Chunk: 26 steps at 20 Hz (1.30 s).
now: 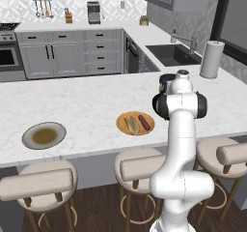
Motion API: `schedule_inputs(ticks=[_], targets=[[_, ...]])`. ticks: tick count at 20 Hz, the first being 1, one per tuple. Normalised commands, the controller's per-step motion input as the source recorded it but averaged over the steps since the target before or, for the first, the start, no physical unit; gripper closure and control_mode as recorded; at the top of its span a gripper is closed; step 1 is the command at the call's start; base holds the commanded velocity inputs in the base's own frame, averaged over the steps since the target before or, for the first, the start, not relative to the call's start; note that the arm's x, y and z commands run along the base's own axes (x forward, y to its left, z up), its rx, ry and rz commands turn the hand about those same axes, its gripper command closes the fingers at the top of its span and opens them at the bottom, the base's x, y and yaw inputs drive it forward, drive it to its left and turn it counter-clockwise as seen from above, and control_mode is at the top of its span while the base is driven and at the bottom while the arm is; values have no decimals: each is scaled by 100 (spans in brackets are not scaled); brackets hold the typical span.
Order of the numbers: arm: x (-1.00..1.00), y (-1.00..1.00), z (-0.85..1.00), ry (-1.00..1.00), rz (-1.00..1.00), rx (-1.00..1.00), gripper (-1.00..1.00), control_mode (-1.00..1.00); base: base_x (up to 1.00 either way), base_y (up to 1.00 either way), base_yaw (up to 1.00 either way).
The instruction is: Place one bun and one sausage from the bowl on each plate.
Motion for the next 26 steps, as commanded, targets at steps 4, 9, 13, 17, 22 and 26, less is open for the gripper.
schedule_inputs(ticks=[4, 9, 13, 17, 22, 26], targets=[[-6, -2, 0, 0, 0, 0, 100, -100, 0, 0, 0], [-53, -2, 2, -3, 0, 0, 100, -100, 0, 0, 0], [-97, 3, 42, -8, -1, 2, 100, -100, 0, 0, 0], [-100, 40, 59, -5, 0, 0, 100, -100, 0, 0, 0], [-100, 87, 89, -4, 0, -1, 100, -100, 0, 0, 0], [-100, 66, 100, -15, 0, -1, 100, -100, 0, 0, 0]])
